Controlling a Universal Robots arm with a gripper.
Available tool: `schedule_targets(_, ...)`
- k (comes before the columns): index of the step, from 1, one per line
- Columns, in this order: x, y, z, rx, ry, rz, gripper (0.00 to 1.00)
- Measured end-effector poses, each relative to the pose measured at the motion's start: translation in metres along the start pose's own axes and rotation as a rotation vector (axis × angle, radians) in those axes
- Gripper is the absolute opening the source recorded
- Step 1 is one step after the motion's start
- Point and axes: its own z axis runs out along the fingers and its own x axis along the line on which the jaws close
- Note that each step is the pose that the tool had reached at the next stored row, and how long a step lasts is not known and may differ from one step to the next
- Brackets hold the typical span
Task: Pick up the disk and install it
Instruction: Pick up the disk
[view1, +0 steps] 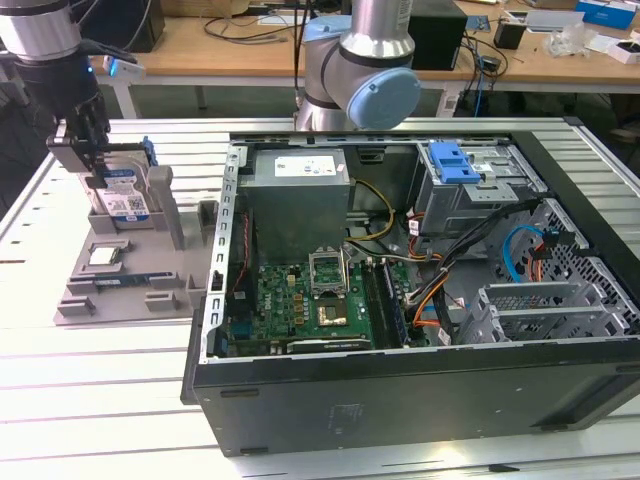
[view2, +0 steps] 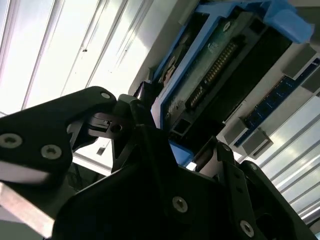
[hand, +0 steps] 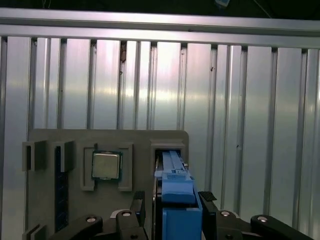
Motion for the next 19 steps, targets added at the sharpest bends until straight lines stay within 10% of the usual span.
schedule_targets(14, -0.0014, 0.0, -0.0109, -0.0005, 0.0119, 0.0, 0.54)
schedule_targets(19, -0.0014, 0.0, -0.0112, -0.0005, 0.0119, 0.0, 0.37)
